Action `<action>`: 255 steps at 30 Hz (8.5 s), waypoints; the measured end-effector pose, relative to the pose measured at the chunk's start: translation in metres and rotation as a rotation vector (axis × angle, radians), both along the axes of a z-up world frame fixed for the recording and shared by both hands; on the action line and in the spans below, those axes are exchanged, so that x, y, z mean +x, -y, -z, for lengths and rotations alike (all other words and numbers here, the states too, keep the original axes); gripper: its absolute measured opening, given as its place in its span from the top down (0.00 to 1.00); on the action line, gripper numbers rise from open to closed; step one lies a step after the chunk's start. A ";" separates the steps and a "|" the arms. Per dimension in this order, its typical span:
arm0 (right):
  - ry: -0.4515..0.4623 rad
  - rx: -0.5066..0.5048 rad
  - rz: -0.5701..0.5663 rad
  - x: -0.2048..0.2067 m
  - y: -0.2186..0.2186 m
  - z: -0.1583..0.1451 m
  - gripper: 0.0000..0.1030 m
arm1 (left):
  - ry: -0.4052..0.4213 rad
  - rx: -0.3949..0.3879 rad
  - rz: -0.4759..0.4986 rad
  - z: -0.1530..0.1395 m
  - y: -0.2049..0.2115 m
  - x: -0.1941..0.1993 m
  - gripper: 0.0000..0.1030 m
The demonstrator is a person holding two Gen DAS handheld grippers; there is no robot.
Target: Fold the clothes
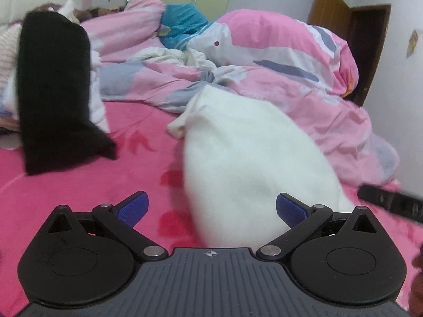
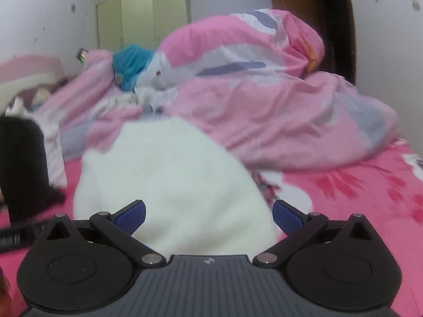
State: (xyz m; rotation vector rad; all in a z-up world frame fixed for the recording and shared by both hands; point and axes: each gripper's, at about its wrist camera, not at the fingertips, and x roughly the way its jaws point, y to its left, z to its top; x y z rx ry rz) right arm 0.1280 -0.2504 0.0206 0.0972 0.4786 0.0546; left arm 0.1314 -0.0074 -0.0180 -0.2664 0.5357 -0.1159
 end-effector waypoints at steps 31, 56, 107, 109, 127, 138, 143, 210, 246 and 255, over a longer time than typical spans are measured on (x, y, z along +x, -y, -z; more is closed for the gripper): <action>-0.294 0.072 -0.182 0.156 0.008 0.017 0.75 | -0.094 -0.201 0.102 0.032 -0.006 0.058 0.83; -0.220 0.202 -0.207 -0.026 0.012 -0.025 0.97 | -0.020 -0.226 0.354 0.010 -0.011 -0.060 0.89; -0.209 -0.451 -0.354 0.038 -0.132 -0.023 0.75 | 0.034 -0.133 0.504 0.044 0.006 -0.111 0.89; -0.198 -0.431 -0.335 0.030 -0.119 -0.031 0.75 | 0.033 -0.121 0.514 0.043 0.008 -0.113 0.88; -0.192 -0.135 -0.132 -0.083 0.032 -0.030 0.78 | -0.005 -0.050 0.564 0.024 -0.001 -0.140 0.84; -0.286 -0.036 -0.025 -0.127 0.093 0.033 0.94 | -0.021 -0.017 0.642 0.013 0.002 -0.160 0.81; -0.230 -0.015 -0.011 -0.150 0.107 0.020 0.91 | -0.032 0.003 0.580 0.013 0.001 -0.151 0.79; 0.037 0.131 0.233 -0.220 0.153 -0.045 0.56 | -0.103 -0.021 0.594 0.023 0.029 -0.116 0.57; -0.337 -0.040 -0.025 0.057 0.023 -0.040 0.78 | 0.080 0.148 0.617 0.041 0.043 -0.150 0.84; -0.123 0.301 0.139 -0.029 0.144 -0.098 0.79 | 0.149 0.241 0.568 0.024 0.019 -0.147 0.89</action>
